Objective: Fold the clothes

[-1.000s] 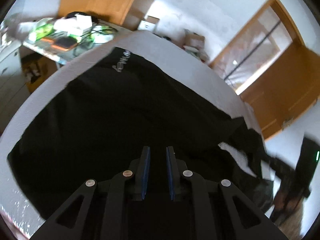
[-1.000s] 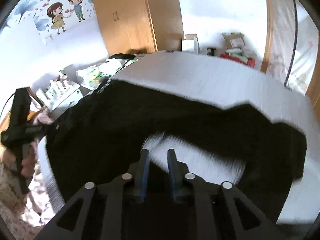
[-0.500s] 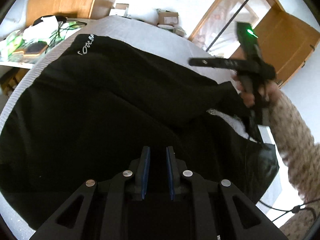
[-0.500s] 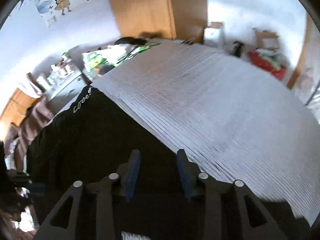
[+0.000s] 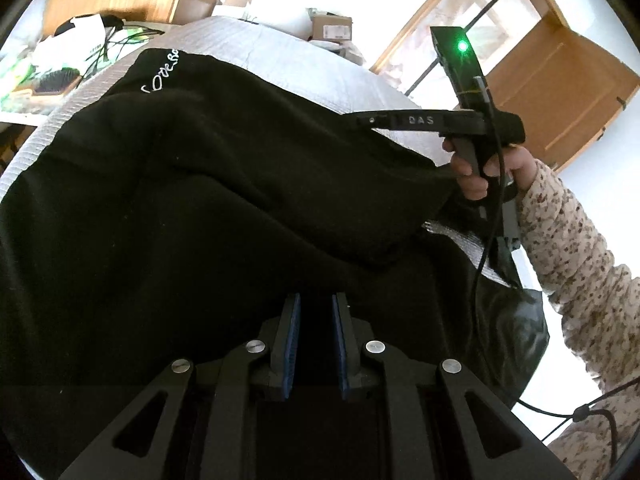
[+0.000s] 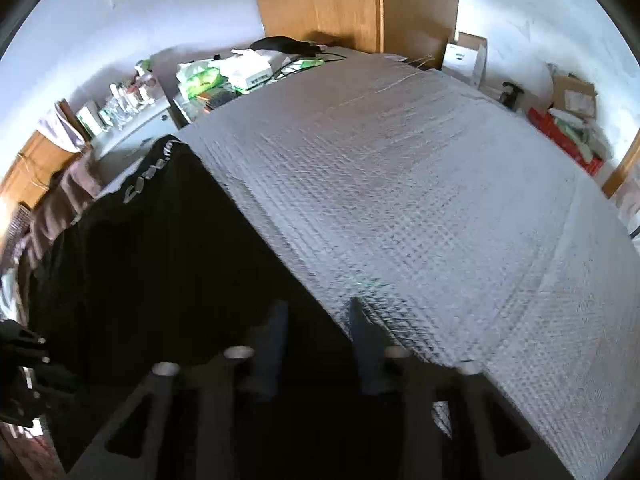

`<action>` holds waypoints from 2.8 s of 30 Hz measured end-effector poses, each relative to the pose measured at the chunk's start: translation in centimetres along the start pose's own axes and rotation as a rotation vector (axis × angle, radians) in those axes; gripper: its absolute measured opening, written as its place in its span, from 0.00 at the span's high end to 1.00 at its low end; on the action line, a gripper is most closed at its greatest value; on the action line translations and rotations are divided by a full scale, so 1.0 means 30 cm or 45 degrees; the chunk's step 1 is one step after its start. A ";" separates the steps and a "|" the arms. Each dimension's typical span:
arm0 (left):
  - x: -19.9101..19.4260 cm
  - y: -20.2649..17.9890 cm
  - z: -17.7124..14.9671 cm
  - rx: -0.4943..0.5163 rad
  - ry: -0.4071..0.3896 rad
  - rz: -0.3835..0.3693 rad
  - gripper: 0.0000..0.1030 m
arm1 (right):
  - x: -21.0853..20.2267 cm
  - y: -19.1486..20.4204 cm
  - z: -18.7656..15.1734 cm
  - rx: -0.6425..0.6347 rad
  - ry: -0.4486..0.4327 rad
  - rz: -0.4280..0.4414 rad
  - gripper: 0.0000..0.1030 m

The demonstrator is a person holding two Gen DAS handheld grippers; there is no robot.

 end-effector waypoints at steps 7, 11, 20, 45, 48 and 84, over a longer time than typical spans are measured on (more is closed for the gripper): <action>-0.002 -0.006 -0.014 -0.001 0.000 -0.019 0.84 | -0.028 -0.017 0.039 -0.046 -0.085 -0.126 0.98; -0.002 -0.012 -0.026 -0.001 -0.007 -0.023 0.84 | -0.039 -0.080 0.088 0.017 -0.143 -0.211 0.98; -0.018 -0.021 -0.047 0.007 -0.007 -0.024 0.84 | 0.041 -0.118 0.121 0.041 -0.129 -0.278 0.98; -0.046 -0.217 0.106 0.274 -0.122 0.021 0.84 | -0.387 -0.332 -0.176 0.457 -0.255 -0.362 0.94; -0.008 -0.259 0.147 0.330 -0.115 0.012 0.84 | -0.387 -0.274 -0.261 0.411 -0.212 -0.284 0.94; 0.231 -0.114 0.183 0.087 0.001 0.116 0.83 | -0.363 -0.129 -0.485 0.205 -0.121 -0.211 0.98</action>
Point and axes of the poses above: each gripper's, at about its wrist camera, not at the fingertips, and x roughly the way its jaws point, y to its left, z to its top, the point moved 10 cm from there along x, roughly the way its jaws point, and after that the axes turned 8 degrees about -z, right-handed, at the moved point
